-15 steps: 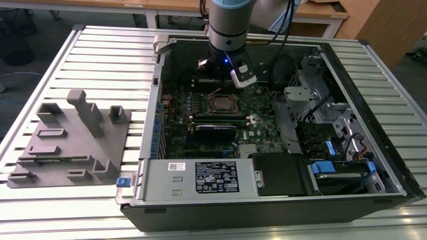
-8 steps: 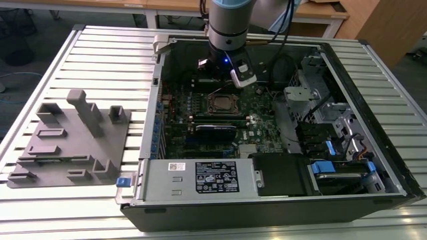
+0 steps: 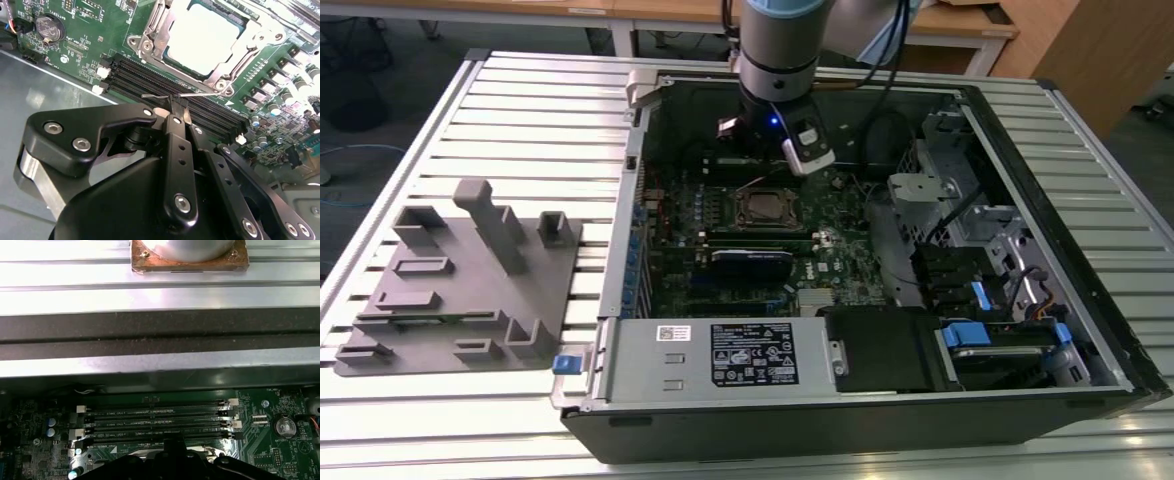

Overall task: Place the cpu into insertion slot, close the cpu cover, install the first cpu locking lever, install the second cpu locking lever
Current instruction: 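Install the first cpu locking lever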

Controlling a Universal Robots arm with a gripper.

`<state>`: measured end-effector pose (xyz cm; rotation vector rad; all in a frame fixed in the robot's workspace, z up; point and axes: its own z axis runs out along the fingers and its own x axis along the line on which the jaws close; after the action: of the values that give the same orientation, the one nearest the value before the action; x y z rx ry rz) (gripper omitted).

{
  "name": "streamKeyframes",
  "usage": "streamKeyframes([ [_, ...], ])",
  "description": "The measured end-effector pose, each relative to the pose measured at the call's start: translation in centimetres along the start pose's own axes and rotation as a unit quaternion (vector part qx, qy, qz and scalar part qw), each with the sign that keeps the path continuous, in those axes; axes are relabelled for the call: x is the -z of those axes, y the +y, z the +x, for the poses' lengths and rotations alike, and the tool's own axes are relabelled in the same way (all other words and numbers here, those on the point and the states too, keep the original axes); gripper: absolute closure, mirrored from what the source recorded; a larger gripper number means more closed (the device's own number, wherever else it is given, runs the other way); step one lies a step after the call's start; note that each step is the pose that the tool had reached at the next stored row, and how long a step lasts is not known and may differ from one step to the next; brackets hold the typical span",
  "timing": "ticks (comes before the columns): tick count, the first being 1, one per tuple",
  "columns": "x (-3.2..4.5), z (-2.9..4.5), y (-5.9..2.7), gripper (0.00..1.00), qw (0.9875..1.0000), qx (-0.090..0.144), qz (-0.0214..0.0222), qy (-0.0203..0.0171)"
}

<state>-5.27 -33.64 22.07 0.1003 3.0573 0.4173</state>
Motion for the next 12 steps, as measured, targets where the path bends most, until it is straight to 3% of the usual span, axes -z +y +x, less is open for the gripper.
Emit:
streamKeyframes([
  [12,-1.19,0.01,-0.29,0.90,1.0000,0.000,0.0001,-0.0010],
])
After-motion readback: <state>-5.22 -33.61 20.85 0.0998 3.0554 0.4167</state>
